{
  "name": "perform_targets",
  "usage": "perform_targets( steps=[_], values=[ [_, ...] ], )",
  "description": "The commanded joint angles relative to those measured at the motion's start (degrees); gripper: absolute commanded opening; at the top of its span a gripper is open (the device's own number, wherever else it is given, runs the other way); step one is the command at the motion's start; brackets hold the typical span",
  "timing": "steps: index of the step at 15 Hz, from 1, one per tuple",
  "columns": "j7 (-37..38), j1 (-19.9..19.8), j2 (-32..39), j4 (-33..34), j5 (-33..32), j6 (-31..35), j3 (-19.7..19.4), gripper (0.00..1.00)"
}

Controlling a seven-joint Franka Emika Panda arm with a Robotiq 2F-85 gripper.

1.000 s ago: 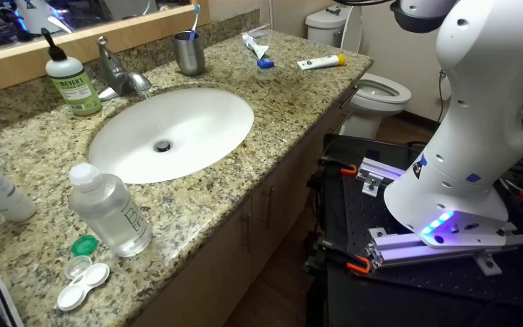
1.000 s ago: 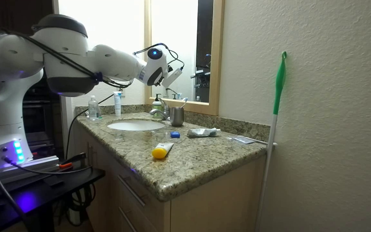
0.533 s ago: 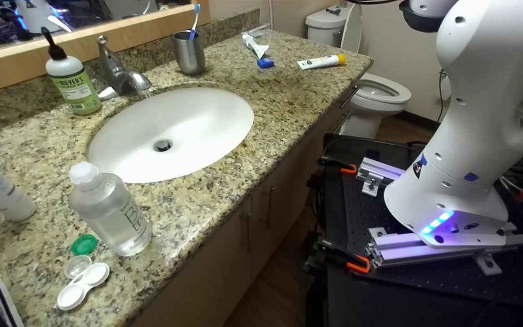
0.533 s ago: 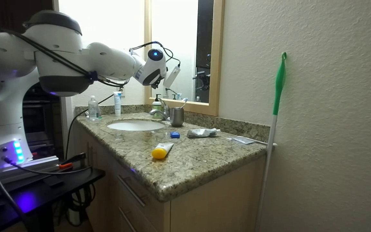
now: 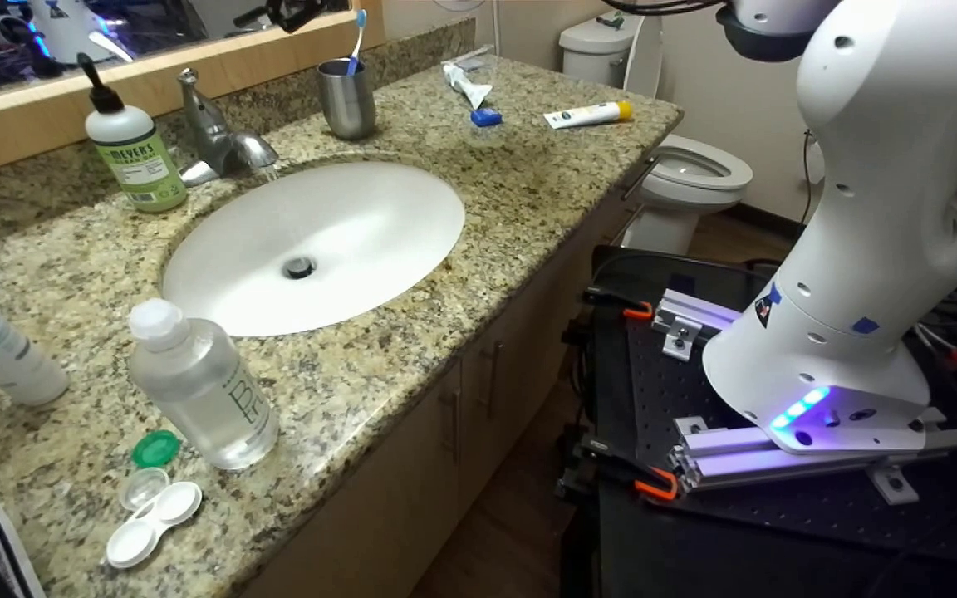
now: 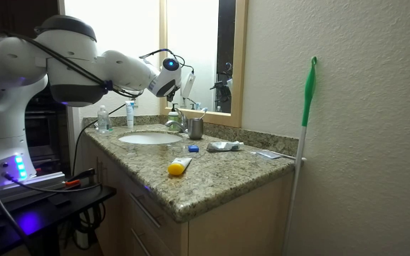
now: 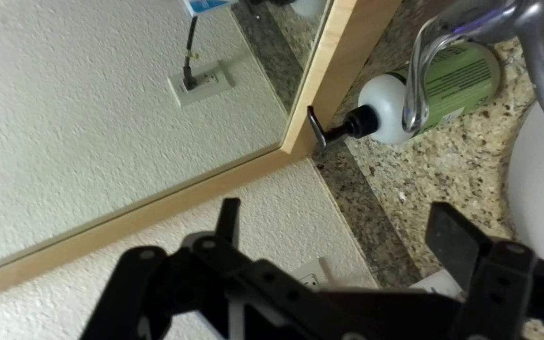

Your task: Turn the faucet handle upwards pick up the toothbrush wash it and then place it in the cup afterward turn the faucet handle downwards

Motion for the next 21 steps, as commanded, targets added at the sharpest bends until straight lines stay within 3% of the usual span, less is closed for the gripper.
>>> perform_targets(
  steps=[1, 4, 10, 11, 14, 17, 21],
  values=[
    [-9.6, 4.5, 0.0, 2.0, -1.6, -0.9, -2.7, 1.00],
    [-16.5, 8.6, 0.8, 5.7, -1.2, -3.8, -2.1, 1.00],
    [-32.9, 12.5, 0.6, 11.1, -0.2, -9.2, 2.1, 1.00],
    [-28.0, 11.5, 1.4, 8.8, 0.4, -6.4, 0.4, 1.00],
    [-31.3, 12.1, 1.5, 10.3, 0.5, -7.4, 1.4, 1.00],
    [-32.4, 14.3, 0.7, 13.5, 3.1, -7.1, -1.0, 1.00],
    [-38.1, 17.4, 0.6, 16.0, 14.7, -6.5, -2.7, 1.00]
  ],
)
